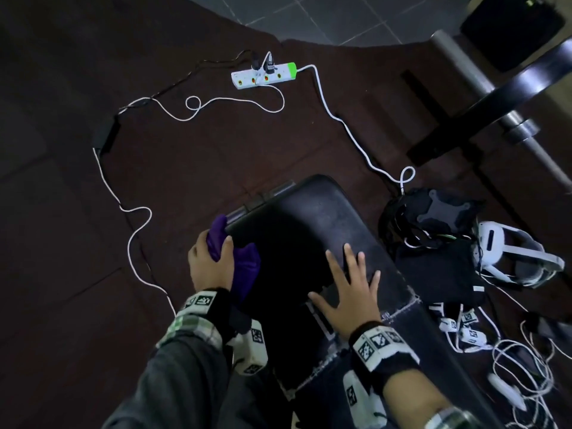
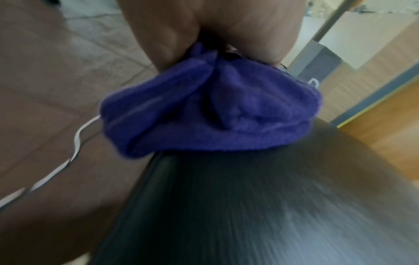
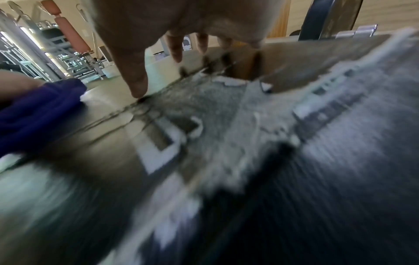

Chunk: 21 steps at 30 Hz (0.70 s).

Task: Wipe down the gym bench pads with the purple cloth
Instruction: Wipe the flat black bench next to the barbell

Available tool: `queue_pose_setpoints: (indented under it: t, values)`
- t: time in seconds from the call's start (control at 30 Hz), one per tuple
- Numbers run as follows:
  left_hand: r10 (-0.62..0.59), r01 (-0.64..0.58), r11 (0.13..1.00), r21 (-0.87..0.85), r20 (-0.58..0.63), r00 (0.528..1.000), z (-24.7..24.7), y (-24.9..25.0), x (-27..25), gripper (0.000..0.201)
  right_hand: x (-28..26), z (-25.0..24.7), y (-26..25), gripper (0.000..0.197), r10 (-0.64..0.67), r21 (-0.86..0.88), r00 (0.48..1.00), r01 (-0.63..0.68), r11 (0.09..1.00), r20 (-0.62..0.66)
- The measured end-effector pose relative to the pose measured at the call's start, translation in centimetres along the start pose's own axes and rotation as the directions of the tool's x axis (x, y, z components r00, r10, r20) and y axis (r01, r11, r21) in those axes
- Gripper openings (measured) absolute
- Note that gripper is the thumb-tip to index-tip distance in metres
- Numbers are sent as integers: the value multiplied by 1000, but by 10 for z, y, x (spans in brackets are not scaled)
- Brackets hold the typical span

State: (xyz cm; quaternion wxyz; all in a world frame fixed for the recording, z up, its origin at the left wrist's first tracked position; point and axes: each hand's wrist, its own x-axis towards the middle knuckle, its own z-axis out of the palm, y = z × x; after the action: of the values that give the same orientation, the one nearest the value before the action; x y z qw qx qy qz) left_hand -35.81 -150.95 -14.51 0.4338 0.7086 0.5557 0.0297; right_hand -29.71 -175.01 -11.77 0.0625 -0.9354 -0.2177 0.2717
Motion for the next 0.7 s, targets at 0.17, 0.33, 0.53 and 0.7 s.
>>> queue_pose_setpoints:
  t: [0.17, 0.33, 0.53, 0.7]
  values:
    - [-118, 107, 982, -155, -62, 991, 12, -19, -46, 67, -6, 7, 5, 85, 18, 5, 999, -19, 1000, 47]
    - [-14, 7, 983, -183, -41, 999, 11, -14, -18, 73, -6, 6, 6, 81, 0, -2, 1000, 0, 1000, 18]
    - [7, 0, 981, -192, 33, 999, 6, -30, -9, 61, -9, 12, 3, 81, 2, -6, 1000, -2, 1000, -12]
    - [-5, -10, 958, -287, -52, 999, 35, -61, -99, 69, -6, 10, 4, 82, 17, 8, 1000, -17, 1000, -25]
